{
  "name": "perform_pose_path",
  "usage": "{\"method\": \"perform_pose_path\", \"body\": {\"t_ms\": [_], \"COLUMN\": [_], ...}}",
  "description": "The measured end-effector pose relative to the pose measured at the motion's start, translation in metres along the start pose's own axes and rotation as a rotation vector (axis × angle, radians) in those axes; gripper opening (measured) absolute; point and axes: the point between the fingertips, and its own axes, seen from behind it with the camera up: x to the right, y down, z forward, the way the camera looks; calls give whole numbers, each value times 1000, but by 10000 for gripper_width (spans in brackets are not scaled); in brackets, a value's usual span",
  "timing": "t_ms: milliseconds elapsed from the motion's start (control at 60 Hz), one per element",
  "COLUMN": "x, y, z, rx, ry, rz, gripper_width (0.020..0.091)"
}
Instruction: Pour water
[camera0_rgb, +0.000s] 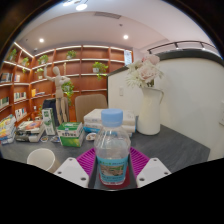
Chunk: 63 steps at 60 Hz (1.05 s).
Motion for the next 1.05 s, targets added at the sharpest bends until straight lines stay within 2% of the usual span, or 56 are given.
{"method": "perform_pose_path", "body": {"t_ms": [83,117,467,633,1050], "x": [-6,-8,-19,-21,-49], "y": [-3,-5,-1,-10,-26], "z": [-5,-10,-120,-173,-233], "rx": [11,13,5,41,100], "ry": [-36,-56,-120,-131,-197], "rz": [7,12,-46,-65,-122], "gripper_width": [707,744,767,767,778]}}
